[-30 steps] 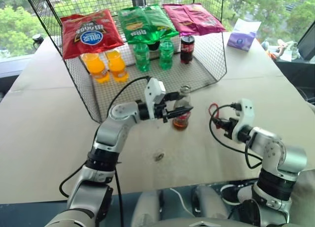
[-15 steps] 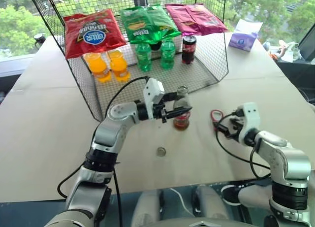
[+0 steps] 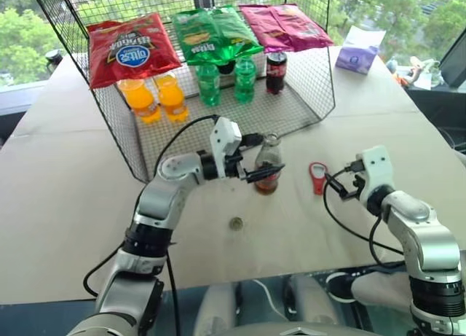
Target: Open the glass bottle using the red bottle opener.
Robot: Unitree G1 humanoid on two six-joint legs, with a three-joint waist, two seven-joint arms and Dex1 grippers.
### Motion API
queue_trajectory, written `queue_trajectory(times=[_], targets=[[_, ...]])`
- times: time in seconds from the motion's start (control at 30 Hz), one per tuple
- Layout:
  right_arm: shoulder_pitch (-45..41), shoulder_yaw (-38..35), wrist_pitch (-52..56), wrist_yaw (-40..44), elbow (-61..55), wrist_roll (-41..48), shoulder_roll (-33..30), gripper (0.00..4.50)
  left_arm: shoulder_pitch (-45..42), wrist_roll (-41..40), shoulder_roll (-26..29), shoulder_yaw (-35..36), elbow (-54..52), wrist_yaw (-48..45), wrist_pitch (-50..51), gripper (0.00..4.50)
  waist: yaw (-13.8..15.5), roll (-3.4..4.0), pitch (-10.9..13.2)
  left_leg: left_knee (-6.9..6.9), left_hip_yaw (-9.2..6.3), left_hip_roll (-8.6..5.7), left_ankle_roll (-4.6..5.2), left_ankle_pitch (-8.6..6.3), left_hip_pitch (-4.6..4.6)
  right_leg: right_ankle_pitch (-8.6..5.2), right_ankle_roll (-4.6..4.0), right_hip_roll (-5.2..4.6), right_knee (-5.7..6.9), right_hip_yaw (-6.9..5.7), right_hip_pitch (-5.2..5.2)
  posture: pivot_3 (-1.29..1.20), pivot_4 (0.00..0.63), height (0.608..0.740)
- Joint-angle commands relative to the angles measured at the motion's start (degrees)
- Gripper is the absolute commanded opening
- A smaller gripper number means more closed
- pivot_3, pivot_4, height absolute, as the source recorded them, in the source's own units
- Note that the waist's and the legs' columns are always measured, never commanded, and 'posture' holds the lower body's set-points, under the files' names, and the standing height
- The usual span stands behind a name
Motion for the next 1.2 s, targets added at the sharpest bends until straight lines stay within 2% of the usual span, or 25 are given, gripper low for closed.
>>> queue_trajectory(times=[0.03, 0.4, 0.57, 0.67, 0.8, 0.87, 1.0, 1.2], targets=[[-1.41, -0.54, -2.18, 0.10, -3.16, 1.41, -0.28, 4.50, -0.46, -1.10, 0.09, 1.04, -4.16, 0.71, 0.27, 4.44, 0.05, 0.00, 0.00, 0.00, -0.01, 0.00, 0.00, 0.00, 0.00, 0.00, 0.00, 0.00, 0.00, 0.00, 0.00, 0.00, 0.150, 0.740], [-1.24, 0.74, -5.22, 1.11, -4.40, 3.37, -1.15, 4.50, 1.39, -6.03, 2.81, 4.62, -10.73, 1.96, 5.81, 4.44, -0.02, 0.01, 0.01, 0.00, 0.00, 0.01, 0.00, 0.00, -0.02, 0.00, 0.00, 0.01, 0.00, 0.00, -0.02, 0.00, 0.150, 0.740], [1.74, 0.63, -9.49, 2.29, -4.36, 2.11, -3.58, 4.50, 8.74, -11.89, 7.03, 9.11, -16.18, -0.49, 8.48, 4.44, -0.03, 0.01, 0.02, -0.04, 0.04, 0.07, 0.00, 0.00, -0.05, 0.00, -0.01, 0.00, 0.00, 0.03, -0.09, 0.00, 0.150, 0.740], [4.25, 0.23, -14.68, 2.39, -3.92, 1.15, -4.33, 4.50, 12.68, -12.65, 9.04, 10.83, -17.95, -0.37, 8.78, 4.44, 0.12, 0.01, 0.02, -0.04, 0.05, 0.07, -0.01, 0.00, -0.06, -0.01, -0.01, -0.03, 0.00, 0.03, -0.10, 0.00, 0.150, 0.740], [10.95, -2.07, -23.83, 6.97, -3.37, 2.03, -6.39, 4.50, 18.73, -10.76, 9.05, 13.59, -17.19, 2.75, 6.74, 4.44, 0.15, 0.02, 0.01, 0.00, 0.09, 0.07, -0.01, 0.00, -0.05, -0.12, 0.20, -0.07, 0.00, 0.05, -0.09, 0.00, 0.150, 0.740], [15.12, -3.37, -26.07, 10.57, -3.11, 3.82, -8.29, 4.50, 21.19, -11.31, 8.15, 15.73, -16.62, 5.74, 7.23, 4.44, 0.16, -0.01, 0.04, -0.02, 0.11, 0.08, -0.01, -0.01, -0.03, -0.13, 0.19, -0.14, -0.01, 0.06, -0.09, 0.00, 0.150, 0.740], [22.55, -7.69, -30.03, 14.36, -4.08, 6.80, -9.94, 4.50, 26.17, -14.12, 9.01, 18.87, -17.18, 5.84, 8.76, 4.44, 0.14, -0.03, 0.05, -0.01, 0.12, 0.13, -0.01, -0.01, -0.01, -0.13, 0.20, -0.15, 0.00, 0.06, -0.09, 0.00, 0.150, 0.740], [31.84, -11.14, -35.64, 17.39, -5.54, 8.25, -10.10, 4.50, 32.28, -10.29, 9.14, 21.17, -18.22, 9.85, 5.84, 4.44, 0.14, -0.01, 0.04, -0.02, 0.14, 0.16, -0.02, -0.02, 0.02, -0.14, 0.21, -0.22, 0.01, 0.06, -0.11, 0.00, 0.150, 0.740]])
